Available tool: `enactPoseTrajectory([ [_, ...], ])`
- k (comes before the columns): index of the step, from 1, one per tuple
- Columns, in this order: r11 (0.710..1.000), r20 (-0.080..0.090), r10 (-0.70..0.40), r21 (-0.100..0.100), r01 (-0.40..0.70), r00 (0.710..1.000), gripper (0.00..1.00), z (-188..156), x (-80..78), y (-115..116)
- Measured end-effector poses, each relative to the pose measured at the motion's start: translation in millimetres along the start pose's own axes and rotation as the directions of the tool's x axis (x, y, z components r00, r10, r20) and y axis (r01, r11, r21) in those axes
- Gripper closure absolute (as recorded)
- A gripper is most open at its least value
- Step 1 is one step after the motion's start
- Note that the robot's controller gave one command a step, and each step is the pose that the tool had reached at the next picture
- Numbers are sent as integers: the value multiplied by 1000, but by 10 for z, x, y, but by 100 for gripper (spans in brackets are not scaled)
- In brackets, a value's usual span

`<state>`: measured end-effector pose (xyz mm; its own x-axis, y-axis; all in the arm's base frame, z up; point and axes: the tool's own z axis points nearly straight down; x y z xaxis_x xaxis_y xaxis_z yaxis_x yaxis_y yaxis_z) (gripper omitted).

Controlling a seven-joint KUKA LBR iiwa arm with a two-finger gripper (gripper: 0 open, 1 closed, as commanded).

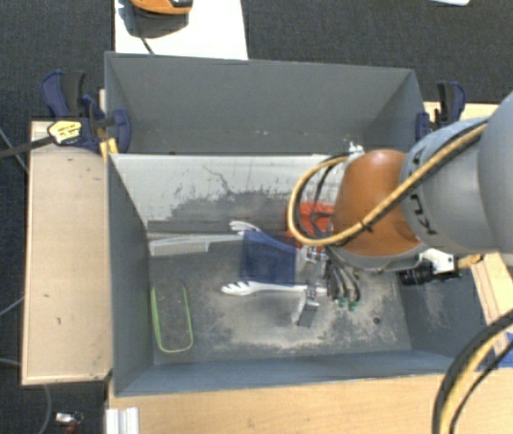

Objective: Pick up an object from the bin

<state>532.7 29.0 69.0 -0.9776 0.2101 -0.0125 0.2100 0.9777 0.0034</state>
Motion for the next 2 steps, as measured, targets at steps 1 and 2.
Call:
enactPoseTrajectory([
  [1,1000,0,-1,0,1,1000,100,2,1,-1],
  [2,1000,0,0,0,0,1000,0,0,0,0],
])
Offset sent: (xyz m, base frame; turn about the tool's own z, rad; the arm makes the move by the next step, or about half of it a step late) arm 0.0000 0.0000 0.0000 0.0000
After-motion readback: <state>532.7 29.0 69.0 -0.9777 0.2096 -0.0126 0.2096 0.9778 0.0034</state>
